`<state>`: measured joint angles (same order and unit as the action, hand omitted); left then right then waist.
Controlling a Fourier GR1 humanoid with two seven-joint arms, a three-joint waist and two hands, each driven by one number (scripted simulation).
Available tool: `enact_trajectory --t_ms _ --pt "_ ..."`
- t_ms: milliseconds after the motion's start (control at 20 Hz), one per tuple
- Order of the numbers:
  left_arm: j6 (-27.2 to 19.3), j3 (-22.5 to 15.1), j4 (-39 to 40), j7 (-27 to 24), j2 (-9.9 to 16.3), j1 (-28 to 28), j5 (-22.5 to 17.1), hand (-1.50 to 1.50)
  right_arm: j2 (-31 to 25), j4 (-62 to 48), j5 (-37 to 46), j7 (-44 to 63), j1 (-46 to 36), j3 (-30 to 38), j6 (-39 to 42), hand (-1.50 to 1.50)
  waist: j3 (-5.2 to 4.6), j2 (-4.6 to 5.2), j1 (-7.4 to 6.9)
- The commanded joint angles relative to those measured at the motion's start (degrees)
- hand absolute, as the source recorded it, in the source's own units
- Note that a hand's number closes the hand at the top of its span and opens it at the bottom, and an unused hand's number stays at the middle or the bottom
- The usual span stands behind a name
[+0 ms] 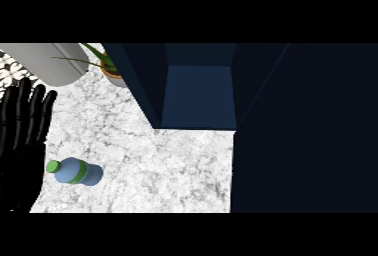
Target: Pick up the bottled water, place it into the cabinet and close the cabinet
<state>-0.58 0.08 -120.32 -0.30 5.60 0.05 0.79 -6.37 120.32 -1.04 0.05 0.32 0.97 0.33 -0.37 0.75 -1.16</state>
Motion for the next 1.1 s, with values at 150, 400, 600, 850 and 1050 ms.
enact_trajectory --t_ms 150,400,600,850,1050 --pt "19.6 7.1 4.2 -4.9 9.4 0.2 -21.8 -1.50 1.7 1.6 -1.1 -1.1 5.5 -0.7 0.3 -1.50 0.22 -0.91 1.43" --pt "31.5 6.2 10.0 1.2 14.3 4.7 -37.0 -1.50 0.5 5.5 -7.2 4.1 8.5 -8.7 8.0 -1.50 0.19 -0.98 1.11" --pt "39.6 14.4 12.9 4.8 24.2 7.8 -51.2 -1.50 -0.1 13.5 -8.9 6.5 15.1 -10.0 8.2 -1.50 0.32 -1.13 1.30" --pt "46.8 21.8 21.5 5.6 31.7 9.2 -59.6 -1.50 0.0 23.9 -5.8 7.9 24.8 -16.4 8.8 -1.50 0.34 -1.00 1.69" --pt "47.8 22.4 22.7 6.7 31.7 8.7 -53.6 -1.50 0.5 25.1 -4.1 0.4 34.5 -19.4 11.2 -1.50 0.39 -1.05 2.09"
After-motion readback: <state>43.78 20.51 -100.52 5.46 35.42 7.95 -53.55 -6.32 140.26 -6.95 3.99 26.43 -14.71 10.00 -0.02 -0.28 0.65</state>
